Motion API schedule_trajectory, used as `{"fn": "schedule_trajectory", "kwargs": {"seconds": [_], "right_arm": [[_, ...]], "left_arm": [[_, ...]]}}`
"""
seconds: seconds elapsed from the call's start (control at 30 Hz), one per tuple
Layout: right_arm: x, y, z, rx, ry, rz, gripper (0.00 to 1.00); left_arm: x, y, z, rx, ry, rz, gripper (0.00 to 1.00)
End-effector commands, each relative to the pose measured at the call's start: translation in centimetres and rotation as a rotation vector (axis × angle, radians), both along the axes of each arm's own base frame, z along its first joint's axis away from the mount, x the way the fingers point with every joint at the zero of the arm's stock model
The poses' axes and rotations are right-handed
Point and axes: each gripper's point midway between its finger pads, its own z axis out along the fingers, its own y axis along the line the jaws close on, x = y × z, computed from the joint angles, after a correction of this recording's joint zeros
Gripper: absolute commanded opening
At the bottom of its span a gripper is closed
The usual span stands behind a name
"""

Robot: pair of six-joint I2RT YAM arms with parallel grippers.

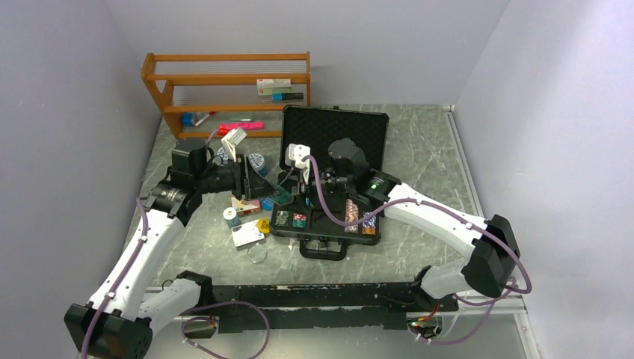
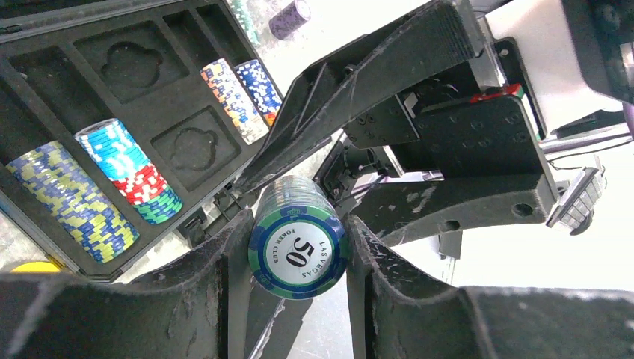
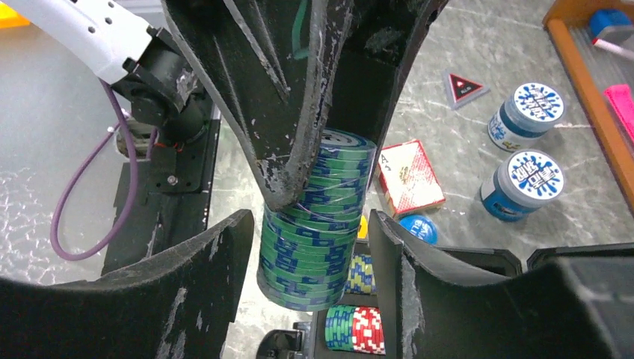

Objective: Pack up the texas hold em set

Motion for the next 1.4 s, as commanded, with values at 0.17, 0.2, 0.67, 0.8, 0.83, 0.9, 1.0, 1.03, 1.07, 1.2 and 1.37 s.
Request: {"fn": "schedule_trajectory", "kwargs": {"seconds": [0.17,0.2,0.67,0.8,0.83,0.9,1.0,1.03,1.07,1.2,1.37], "right_arm": [[0.6,0.5,2.9,0.09,-0.02,-0.031,0.41],[0.6,0.6,3.0,0.093,-0.013,-0.034,0.36],[2.1,0.4,0.1,0.096,0.193,-0.204,0.19],[6.1,-0.1,-2.1,0.119,0.337,-0.497,0.22],[7.8,-0.6,-2.8,0.126,0.37,-0.615,0.23],[10.2,-1.3,-4.0,0.147,0.469,-0.798,0.23],[12.6,-2.1,-6.0,0.166,0.572,-1.004,0.22],[13.2,-2.2,-6.6,0.174,0.597,-1.05,0.22],[13.7,-2.1,-7.0,0.183,0.62,-1.081,0.22],[15.6,-1.5,-8.6,0.194,0.643,-1.166,0.22],[17.1,-1.7,-10.1,0.232,0.659,-1.269,0.21]], "left_arm": [[-0.9,-0.5,3.0,-0.072,-0.106,-0.069,0.13],[-0.8,-0.4,2.9,-0.066,-0.108,-0.06,0.18],[8.1,11.5,1.2,0.256,-0.239,0.869,0.96],[8.3,16.5,1.3,0.328,-0.284,1.131,0.96],[8.4,16.8,1.6,0.325,-0.307,1.147,0.96],[8.4,16.5,1.9,0.319,-0.343,1.125,0.96],[8.6,15.3,1.6,0.309,-0.366,1.055,0.97],[8.7,14.9,1.5,0.303,-0.371,1.033,0.97],[8.7,14.4,1.6,0.299,-0.381,1.003,0.96],[8.1,12.2,2.2,0.266,-0.419,0.871,0.97],[7.8,11.8,2.4,0.25,-0.433,0.845,0.96]]}}
